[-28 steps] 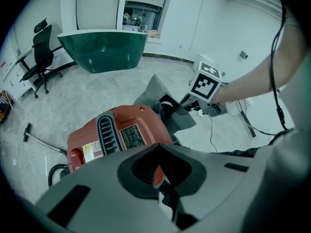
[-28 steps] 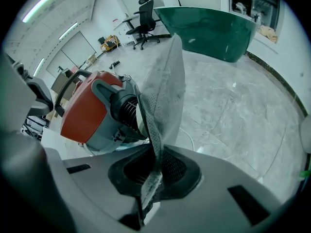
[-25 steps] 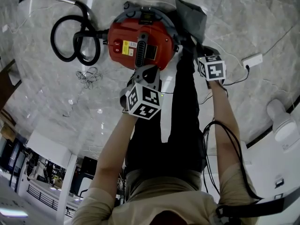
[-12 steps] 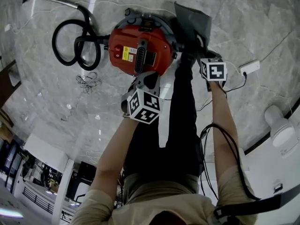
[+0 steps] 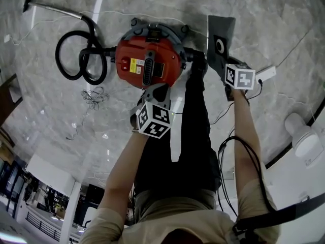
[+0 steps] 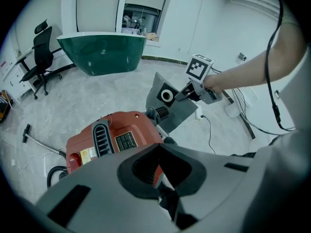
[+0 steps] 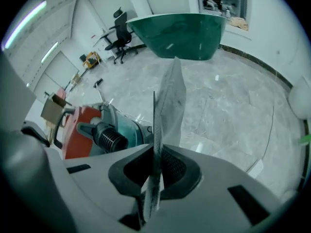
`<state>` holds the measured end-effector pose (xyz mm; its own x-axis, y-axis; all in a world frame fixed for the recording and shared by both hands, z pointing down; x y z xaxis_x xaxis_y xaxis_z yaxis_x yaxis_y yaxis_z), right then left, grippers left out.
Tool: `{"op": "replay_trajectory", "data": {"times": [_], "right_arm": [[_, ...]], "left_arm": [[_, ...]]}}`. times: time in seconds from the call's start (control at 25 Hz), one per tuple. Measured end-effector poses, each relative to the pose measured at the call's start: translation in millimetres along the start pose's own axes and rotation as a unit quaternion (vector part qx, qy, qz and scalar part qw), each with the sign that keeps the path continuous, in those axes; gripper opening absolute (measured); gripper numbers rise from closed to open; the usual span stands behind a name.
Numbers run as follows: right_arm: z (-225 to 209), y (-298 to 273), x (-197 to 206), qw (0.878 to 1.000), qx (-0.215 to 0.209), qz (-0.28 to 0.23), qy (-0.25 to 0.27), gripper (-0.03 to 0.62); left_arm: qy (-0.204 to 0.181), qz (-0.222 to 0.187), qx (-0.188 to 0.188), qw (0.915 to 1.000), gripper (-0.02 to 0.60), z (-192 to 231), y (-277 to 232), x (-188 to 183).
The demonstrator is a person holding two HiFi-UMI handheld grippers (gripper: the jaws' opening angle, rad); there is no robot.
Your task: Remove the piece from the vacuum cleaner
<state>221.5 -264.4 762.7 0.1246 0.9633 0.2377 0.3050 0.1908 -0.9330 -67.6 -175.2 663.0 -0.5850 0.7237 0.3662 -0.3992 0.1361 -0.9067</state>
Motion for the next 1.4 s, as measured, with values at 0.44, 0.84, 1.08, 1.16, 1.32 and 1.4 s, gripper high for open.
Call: {"op": "replay_trajectory", "data": {"times": [0.44,0.84,1.08,1.16,1.32,1.4], "right_arm": [[-2,100,-16,0.987,-0.059,-0.080,-0.125,0.020],[34,222,-44,0.983,-0.055,-0.138,-0.107,0.020],[60,279,-38,0.973,-0.039,-0.173,-0.145,0.020],[73,299,-41,0.972,-0.046,-0.188,-0.134,0.020],[103,333,-39,0.971,-0.052,-0.208,-0.104,0.020],[115,349,-36,0.970,-0.060,-0.216,-0.097,0.020]], "left_arm": [[-0.028,-0.032,-0.007,0.9991,0.003,8,69,-38],[-0.044,-0.064,-0.017,0.9969,0.003,4,159,-71],[-0.047,-0.099,-0.016,0.9938,0.003,2,210,-83],[-0.051,-0.116,-0.019,0.9918,0.003,2,230,-87],[-0.069,-0.135,-0.020,0.9883,0.003,-1,263,-85],[-0.070,-0.143,-0.016,0.9871,0.003,-5,277,-83]]}}
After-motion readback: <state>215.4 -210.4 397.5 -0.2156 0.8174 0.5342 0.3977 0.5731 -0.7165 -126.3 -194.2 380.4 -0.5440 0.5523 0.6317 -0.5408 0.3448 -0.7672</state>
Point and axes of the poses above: the fingertips, and each gripper's own axes: y backward along the fingers, z to its left, x out of its underside, the point moved 10 cm from there along y, backward along the fingers, and after that the axes turned 1 degree about -y, right-handed, at the moved point
